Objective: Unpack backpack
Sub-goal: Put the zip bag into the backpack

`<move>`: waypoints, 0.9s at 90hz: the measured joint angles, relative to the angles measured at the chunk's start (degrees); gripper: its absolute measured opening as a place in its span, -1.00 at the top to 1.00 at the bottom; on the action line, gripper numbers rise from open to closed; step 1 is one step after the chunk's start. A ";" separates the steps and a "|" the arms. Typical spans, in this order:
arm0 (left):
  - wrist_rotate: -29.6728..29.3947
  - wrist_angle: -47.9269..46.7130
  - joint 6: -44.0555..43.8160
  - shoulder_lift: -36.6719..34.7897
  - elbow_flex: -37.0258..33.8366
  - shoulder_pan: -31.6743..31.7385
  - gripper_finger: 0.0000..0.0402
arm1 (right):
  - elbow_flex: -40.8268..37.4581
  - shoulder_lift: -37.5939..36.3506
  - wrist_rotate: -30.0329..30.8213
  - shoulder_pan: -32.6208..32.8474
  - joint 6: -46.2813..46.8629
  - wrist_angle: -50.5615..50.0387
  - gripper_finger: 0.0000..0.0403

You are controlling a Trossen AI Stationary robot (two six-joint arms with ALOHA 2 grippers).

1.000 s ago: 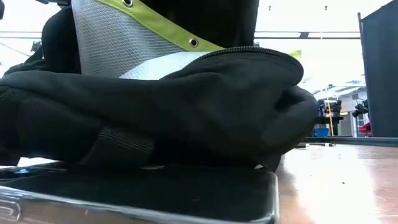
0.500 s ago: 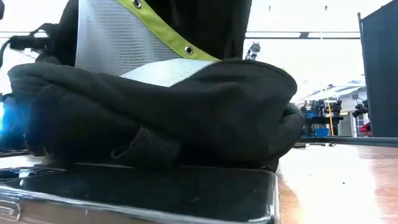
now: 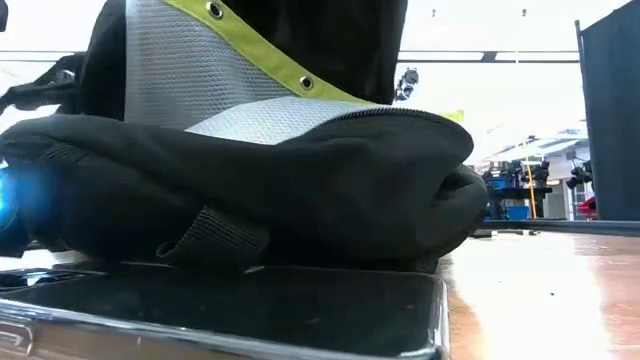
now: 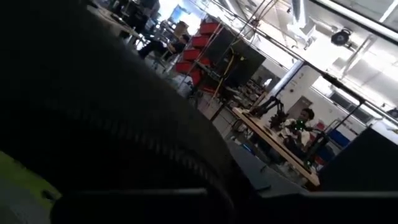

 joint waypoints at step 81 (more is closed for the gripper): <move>23.09 -22.36 -27.97 43.95 13.66 -6.90 -0.32 | 0.00 0.02 0.20 -0.50 -0.02 0.17 1.00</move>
